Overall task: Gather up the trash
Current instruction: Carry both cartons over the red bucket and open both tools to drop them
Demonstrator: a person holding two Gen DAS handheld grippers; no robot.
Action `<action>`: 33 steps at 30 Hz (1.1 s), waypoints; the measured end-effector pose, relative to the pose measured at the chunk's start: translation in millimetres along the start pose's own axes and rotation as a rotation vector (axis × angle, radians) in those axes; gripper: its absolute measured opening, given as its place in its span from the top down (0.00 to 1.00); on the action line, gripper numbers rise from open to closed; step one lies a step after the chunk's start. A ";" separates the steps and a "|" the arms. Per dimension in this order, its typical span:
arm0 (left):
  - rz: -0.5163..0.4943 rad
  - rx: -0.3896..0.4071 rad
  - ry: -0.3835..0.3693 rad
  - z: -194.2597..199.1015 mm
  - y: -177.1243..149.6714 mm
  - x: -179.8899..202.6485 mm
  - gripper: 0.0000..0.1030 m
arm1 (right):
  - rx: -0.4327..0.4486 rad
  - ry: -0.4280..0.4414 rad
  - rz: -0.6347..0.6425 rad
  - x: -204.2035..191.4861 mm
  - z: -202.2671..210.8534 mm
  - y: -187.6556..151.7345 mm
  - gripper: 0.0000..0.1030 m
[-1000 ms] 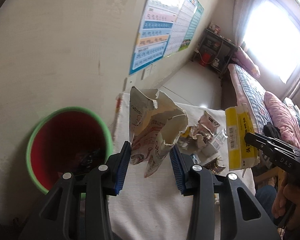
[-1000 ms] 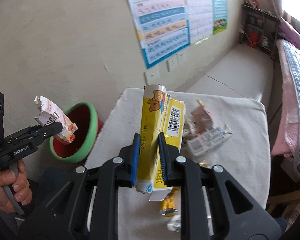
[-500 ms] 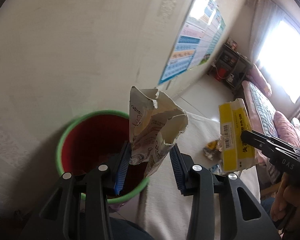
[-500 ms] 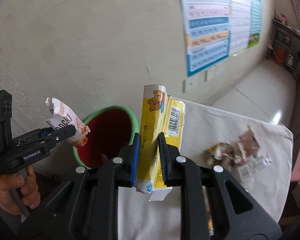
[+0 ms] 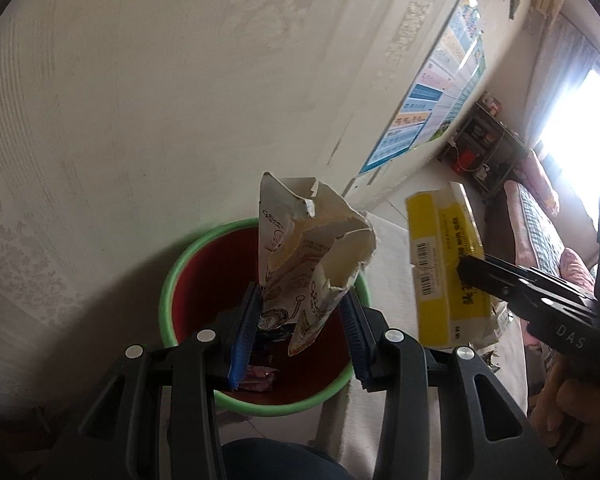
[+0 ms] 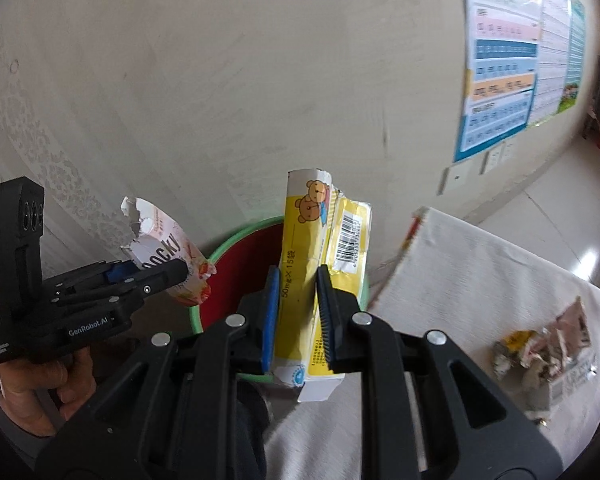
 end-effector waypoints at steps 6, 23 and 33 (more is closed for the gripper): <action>0.018 -0.009 -0.003 -11.7 4.7 -10.9 0.63 | -0.036 0.015 0.012 -8.8 -25.4 2.0 0.82; 0.099 -0.015 0.015 -24.0 12.0 -26.0 0.22 | -0.082 -0.008 0.011 -13.1 -54.1 -1.8 0.48; 0.065 -0.002 0.008 -17.0 8.0 -2.6 0.13 | -0.044 -0.062 -0.027 6.2 -23.5 -13.3 0.29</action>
Point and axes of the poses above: each gripper's, at about its wrist camera, not at the fingertips, and z roughly against the way its jaws point, x to its right, y to its top, the point moved 6 cm from there along -z, roughly the way its jaws point, and after that the axes turned 11 degrees about -x, right-handed, at the moved point
